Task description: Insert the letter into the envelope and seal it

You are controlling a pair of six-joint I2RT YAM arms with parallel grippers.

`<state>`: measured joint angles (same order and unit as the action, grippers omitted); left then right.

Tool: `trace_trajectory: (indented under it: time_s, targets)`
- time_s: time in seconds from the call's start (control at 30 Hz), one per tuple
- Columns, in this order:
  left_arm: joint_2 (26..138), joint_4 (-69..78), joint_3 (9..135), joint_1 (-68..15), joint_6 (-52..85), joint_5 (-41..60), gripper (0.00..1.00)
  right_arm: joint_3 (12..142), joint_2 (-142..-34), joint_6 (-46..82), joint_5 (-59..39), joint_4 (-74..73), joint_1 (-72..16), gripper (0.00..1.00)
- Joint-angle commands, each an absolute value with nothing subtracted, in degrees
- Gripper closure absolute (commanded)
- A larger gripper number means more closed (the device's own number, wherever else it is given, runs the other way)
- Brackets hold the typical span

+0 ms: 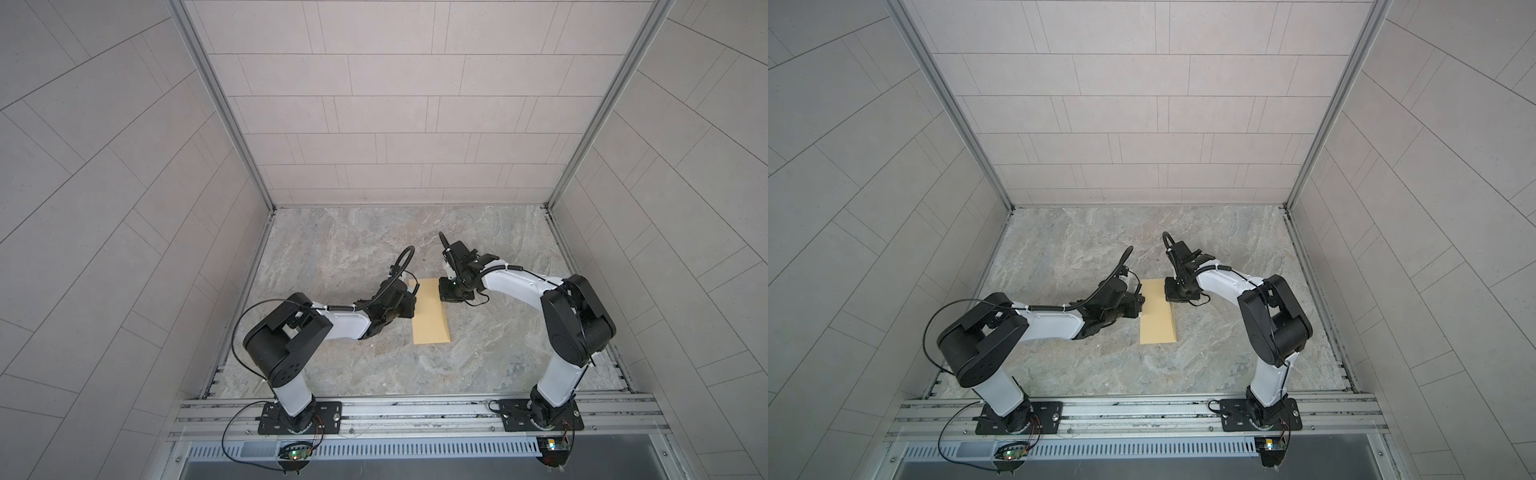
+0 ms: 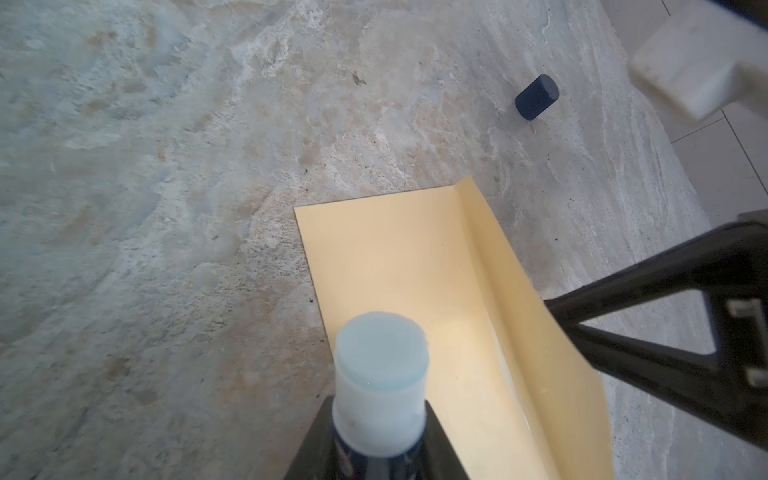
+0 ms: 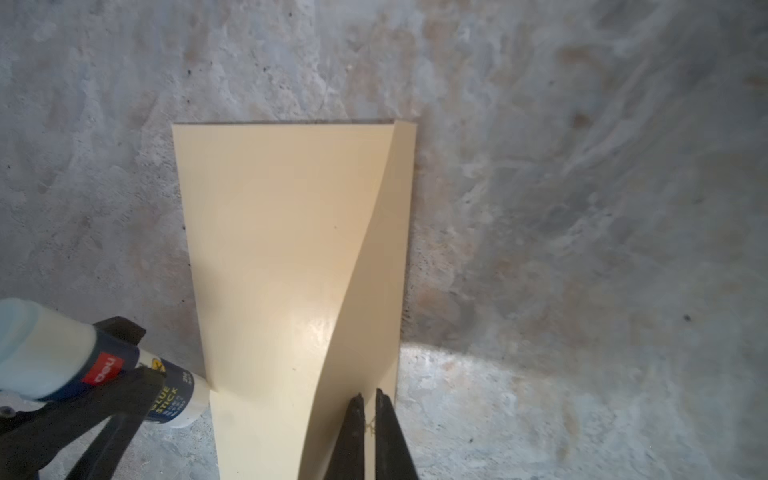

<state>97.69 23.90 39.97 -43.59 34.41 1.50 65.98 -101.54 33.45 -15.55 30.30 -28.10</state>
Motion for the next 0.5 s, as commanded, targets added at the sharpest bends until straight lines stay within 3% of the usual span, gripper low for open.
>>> trace_trajectory:
  time_s: [0.0, 0.47]
  targets:
    - [99.5, 23.2, 40.22, -44.01, 34.8, 1.58, 1.0, 65.33, -102.59, 35.7, -15.87, 28.6, -29.47, 0.92]
    - [99.4, 23.26, 39.99, -43.95, 35.27, 1.58, 1.0, 64.33, -107.15, 37.71, -16.72, 25.61, -32.45, 0.92]
